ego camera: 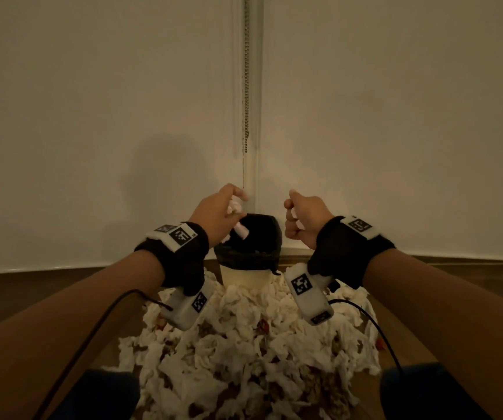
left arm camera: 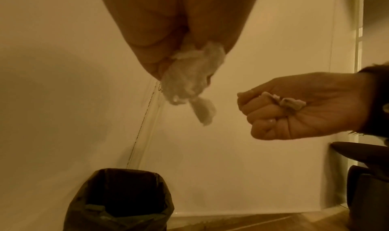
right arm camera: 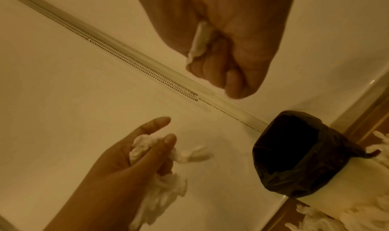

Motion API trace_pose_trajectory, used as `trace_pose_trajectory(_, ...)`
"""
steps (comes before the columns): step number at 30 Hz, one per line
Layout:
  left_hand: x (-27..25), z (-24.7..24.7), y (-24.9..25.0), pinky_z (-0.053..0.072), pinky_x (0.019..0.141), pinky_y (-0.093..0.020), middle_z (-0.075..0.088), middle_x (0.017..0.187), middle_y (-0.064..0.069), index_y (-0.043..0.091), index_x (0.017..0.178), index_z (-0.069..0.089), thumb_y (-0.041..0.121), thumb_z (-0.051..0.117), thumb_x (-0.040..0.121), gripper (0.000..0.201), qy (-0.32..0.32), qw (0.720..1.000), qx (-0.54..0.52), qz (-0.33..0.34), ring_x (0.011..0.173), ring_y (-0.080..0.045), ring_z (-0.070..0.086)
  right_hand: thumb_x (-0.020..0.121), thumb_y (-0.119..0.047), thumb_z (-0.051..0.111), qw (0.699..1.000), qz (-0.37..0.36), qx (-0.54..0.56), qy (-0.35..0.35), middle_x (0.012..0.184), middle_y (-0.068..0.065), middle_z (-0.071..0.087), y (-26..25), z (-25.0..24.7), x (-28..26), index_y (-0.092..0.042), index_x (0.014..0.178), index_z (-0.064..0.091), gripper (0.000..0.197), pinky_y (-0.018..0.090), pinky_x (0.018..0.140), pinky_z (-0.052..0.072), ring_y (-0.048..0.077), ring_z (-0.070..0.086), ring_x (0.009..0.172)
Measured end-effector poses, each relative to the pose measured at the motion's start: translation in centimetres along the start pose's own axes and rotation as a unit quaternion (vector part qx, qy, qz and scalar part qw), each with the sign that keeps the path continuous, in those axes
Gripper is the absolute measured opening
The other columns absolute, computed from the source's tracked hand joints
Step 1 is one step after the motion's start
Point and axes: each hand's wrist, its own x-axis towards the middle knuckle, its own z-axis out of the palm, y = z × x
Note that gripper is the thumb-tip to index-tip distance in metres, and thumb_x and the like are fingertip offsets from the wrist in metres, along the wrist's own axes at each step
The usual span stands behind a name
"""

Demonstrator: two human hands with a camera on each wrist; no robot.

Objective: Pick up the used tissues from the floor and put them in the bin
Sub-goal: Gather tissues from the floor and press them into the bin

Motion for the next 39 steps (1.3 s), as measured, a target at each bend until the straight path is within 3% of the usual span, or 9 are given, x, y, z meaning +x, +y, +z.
trace_pose_trajectory(3, 0.0, 0.2, 0.1, 0.045, 0.085, -0.023, 0.049, 0.128, -0.011, 0.015, 0.131, 0.047, 0.004, 0.04, 0.096, 0.037, -0.013, 1.0, 0.005, 0.003, 0.103, -0.025, 0.059, 0.099, -0.001, 0.024, 1.0, 0.013, 0.009, -0.015, 0.063, 0.004, 0.035, 0.1, 0.3, -0.2, -0.007, 0.103, 0.051, 0.028, 0.026, 0.044, 0.045, 0.013, 0.033, 0.048)
trace_pose_trajectory(6, -0.1, 0.3, 0.2, 0.051, 0.07, -0.022, 0.06, 0.117, -0.014, 0.01, 0.12, 0.058, 0.0, 0.04, 0.093, 0.034, -0.018, 0.999, -0.025, -0.012, 0.092, -0.026, 0.063, 0.1, -0.003, 0.032, 1.0, 0.004, -0.003, -0.028, 0.079, 0.01, 0.051, 0.2, 0.5, -0.4, -0.002, 0.117, 0.054, 0.028, 0.022, 0.041, 0.051, 0.018, 0.052, 0.056)
trace_pose_trajectory(9, 0.0, 0.2, 0.0, 0.04, 0.036, -0.012, 0.062, 0.073, -0.007, 0.01, 0.097, 0.066, 0.006, 0.044, 0.094, 0.023, -0.017, 0.999, -0.046, -0.01, 0.046, -0.013, 0.054, 0.099, -0.022, 0.046, 0.996, -0.038, -0.077, -0.011, 0.059, 0.005, 0.049, 0.4, 0.1, -0.3, 0.002, 0.095, 0.064, 0.031, 0.016, 0.03, 0.03, 0.008, 0.04, 0.036)
trace_pose_trajectory(14, 0.1, 0.0, 0.6, 0.039, 0.054, -0.025, 0.05, 0.054, 0.003, 0.015, 0.053, 0.052, 0.054, 0.033, 0.094, 0.06, 0.006, 0.999, -0.042, -0.027, 0.049, -0.012, 0.047, 0.099, -0.052, 0.026, 0.997, -0.037, -0.061, -0.036, 0.043, -0.002, 0.028, 0.2, 0.0, 0.2, -0.011, 0.06, 0.043, 0.059, 0.016, 0.035, 0.018, 0.009, 0.022, 0.031)
trace_pose_trajectory(18, 0.5, 0.5, 0.9, 0.029, 0.055, -0.029, 0.042, 0.055, -0.002, 0.013, 0.052, 0.036, 0.072, 0.009, 0.08, 0.071, -0.002, 0.999, -0.016, -0.052, 0.053, -0.018, 0.039, 0.099, -0.033, 0.017, 0.996, 0.007, -0.044, -0.078, 0.041, -0.002, 0.032, 0.1, 0.2, 0.4, -0.01, 0.065, 0.047, 0.051, 0.019, 0.041, 0.016, 0.009, 0.022, 0.031)
trace_pose_trajectory(23, 0.7, 1.1, -0.1, 0.038, 0.07, -0.025, 0.064, 0.094, -0.008, 0.011, 0.09, 0.066, 0.022, 0.035, 0.099, 0.034, -0.047, 0.998, 0.042, -0.032, 0.089, -0.023, 0.054, 0.097, -0.012, 0.027, 0.993, 0.016, -0.107, -0.053, 0.061, 0.003, 0.039, 0.6, 0.8, 0.2, -0.013, 0.1, 0.049, 0.022, 0.023, 0.048, 0.019, 0.012, 0.03, 0.047)
trace_pose_trajectory(27, 0.7, 1.4, -0.6, 0.034, 0.098, -0.025, 0.042, 0.136, -0.015, 0.015, 0.142, 0.036, 0.004, 0.036, 0.095, 0.048, -0.082, 0.995, 0.022, -0.054, 0.119, -0.025, 0.047, 0.094, 0.006, 0.026, 0.994, -0.001, -0.088, -0.059, 0.076, 0.008, 0.042, 1.4, 1.0, 0.5, -0.009, 0.114, 0.046, 0.031, 0.024, 0.049, 0.028, 0.014, 0.036, 0.056)
trace_pose_trajectory(34, 1.0, 1.0, -1.6, 0.042, 0.048, -0.015, 0.054, 0.097, -0.002, 0.021, 0.103, 0.059, -0.017, 0.038, 0.08, 0.049, -0.018, 0.99, -0.133, -0.051, 0.069, -0.015, 0.054, 0.098, -0.002, 0.039, 0.998, -0.003, -0.049, -0.043, 0.069, 0.011, 0.052, 1.7, 0.4, 0.7, 0.001, 0.092, 0.058, 0.021, 0.015, 0.033, 0.036, 0.008, 0.042, 0.04)
trace_pose_trajectory(39, 1.1, 0.8, -2.2, 0.037, 0.038, -0.013, 0.049, 0.072, 0.0, 0.022, 0.088, 0.055, 0.021, 0.033, 0.101, 0.026, 0.04, 0.981, -0.179, -0.057, 0.048, -0.009, 0.044, 0.099, -0.038, 0.041, 0.995, -0.05, -0.076, -0.034, 0.04, -0.005, 0.032, 1.3, 0.1, 1.0, -0.01, 0.071, 0.055, 0.042, 0.014, 0.033, 0.02, 0.007, 0.024, 0.03)
